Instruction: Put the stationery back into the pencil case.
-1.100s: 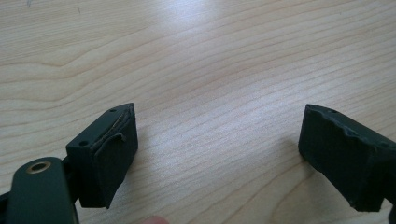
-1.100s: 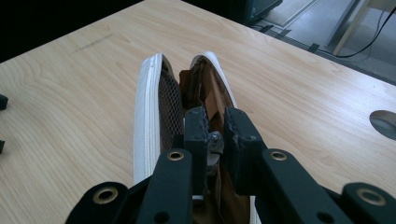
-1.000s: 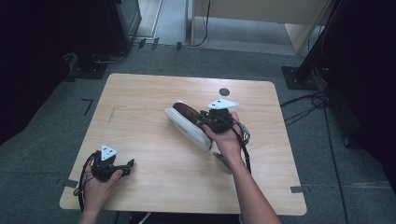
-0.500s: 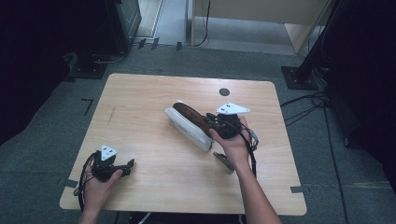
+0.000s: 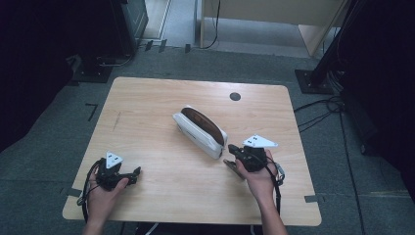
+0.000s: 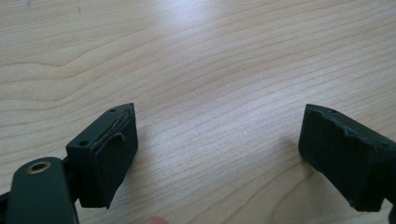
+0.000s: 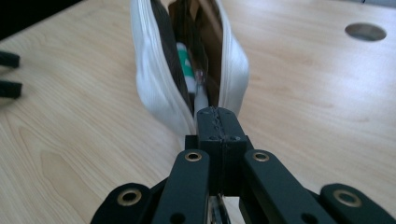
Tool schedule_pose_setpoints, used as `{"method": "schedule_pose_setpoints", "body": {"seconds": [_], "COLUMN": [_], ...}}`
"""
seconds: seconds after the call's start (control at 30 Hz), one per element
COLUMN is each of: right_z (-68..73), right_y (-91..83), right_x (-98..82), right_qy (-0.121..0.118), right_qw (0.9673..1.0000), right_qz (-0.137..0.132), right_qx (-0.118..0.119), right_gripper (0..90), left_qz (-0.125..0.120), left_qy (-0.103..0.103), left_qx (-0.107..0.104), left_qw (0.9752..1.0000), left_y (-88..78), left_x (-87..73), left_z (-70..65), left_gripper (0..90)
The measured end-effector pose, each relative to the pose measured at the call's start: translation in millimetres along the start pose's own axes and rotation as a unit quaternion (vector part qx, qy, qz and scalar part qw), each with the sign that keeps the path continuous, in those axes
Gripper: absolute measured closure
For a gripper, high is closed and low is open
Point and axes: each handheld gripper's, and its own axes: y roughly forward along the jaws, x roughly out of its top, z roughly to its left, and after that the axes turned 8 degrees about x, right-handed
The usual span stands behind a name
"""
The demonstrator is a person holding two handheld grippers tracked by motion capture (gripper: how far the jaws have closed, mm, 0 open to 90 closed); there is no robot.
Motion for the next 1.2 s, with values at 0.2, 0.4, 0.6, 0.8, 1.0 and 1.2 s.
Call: {"method": "schedule_pose_setpoints", "body": {"seconds": [0.2,0.4,0.6,0.8,1.0,1.2], "right_z": [2.9,1.7,-4.4,-6.3,-6.0,-7.8], "right_y": [16.9,17.3,-6.5,-26.9,-38.0,-39.5], "right_x": [-3.8,-1.7,-13.7,-38.0,-56.4,-70.7], "right_qy": [-0.004,-0.003,0.007,0.022,0.026,0.038], "right_qw": [0.9999,0.9999,1.0000,0.9998,0.9997,0.9992], "right_qz": [0.014,0.011,-0.001,-0.003,0.000,0.008], "right_qx": [-0.002,-0.003,0.004,0.000,0.000,-0.003], "right_gripper": [90.0,90.0,84.6,76.3,66.7,64.7], "left_qz": [0.000,0.000,0.000,0.000,0.000,0.000], "left_qy": [0.000,0.000,0.000,0.000,0.000,0.000], "left_qx": [0.000,0.000,0.000,0.000,0.000,0.000], "left_qw": [1.0000,1.0000,1.0000,1.0000,1.0000,1.0000], "left_y": [0.0,0.0,0.0,0.0,0.0,0.0], "left_x": [0.0,0.0,0.0,0.0,0.0,0.0], "left_z": [0.1,0.0,0.0,0.0,0.0,0.0], "left_gripper": [12.0,12.0,12.0,12.0,12.0,12.0]}}
